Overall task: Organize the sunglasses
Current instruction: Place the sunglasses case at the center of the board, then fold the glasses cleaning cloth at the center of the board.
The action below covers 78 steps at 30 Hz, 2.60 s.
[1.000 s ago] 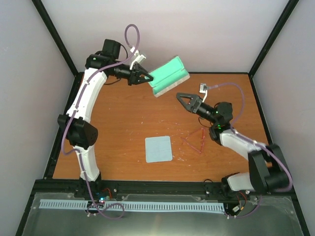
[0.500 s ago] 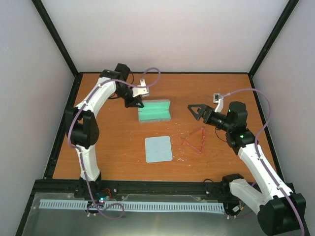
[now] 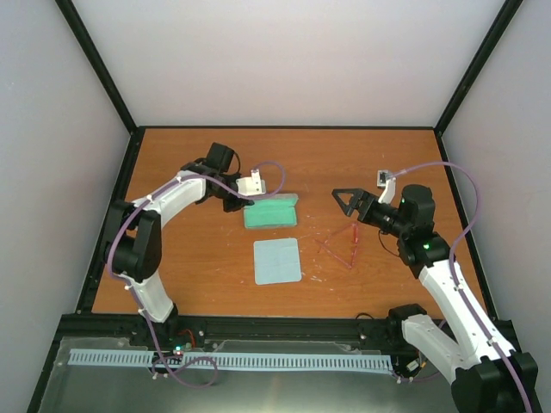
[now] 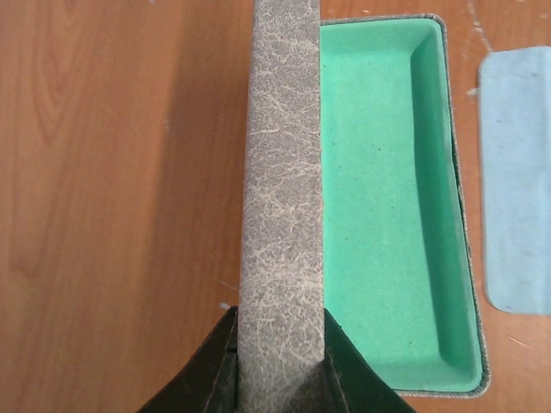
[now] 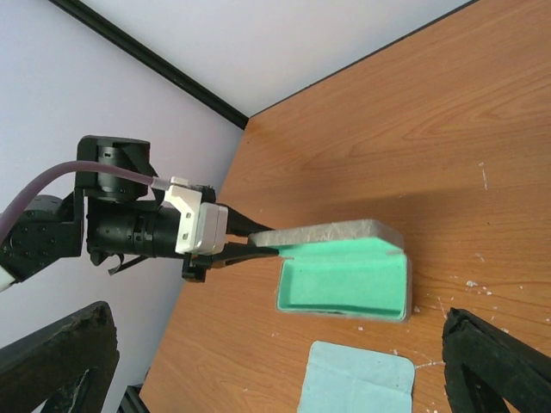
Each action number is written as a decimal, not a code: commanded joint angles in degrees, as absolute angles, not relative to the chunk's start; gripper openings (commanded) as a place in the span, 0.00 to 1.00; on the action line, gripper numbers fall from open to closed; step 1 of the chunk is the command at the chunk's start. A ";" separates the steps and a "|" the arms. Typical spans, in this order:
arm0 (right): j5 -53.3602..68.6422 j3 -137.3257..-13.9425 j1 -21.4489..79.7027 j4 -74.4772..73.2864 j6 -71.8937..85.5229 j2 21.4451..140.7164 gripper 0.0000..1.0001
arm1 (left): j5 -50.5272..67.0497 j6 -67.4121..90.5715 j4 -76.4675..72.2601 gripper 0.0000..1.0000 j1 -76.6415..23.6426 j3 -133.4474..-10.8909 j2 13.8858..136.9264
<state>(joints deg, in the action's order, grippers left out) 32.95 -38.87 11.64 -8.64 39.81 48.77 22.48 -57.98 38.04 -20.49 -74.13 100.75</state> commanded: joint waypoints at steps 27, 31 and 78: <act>31.46 -38.44 11.51 -11.91 38.85 48.44 1.00 | 23.47 -60.86 23.08 0.27 -20.65 -79.85 111.87; 31.19 -38.26 11.51 -12.69 38.47 48.50 1.00 | 22.70 -61.08 23.25 0.52 -20.65 -79.22 111.19; 20.35 -67.57 34.80 -40.55 12.35 101.31 0.29 | 23.51 -32.21 41.44 0.33 -25.09 -60.61 91.18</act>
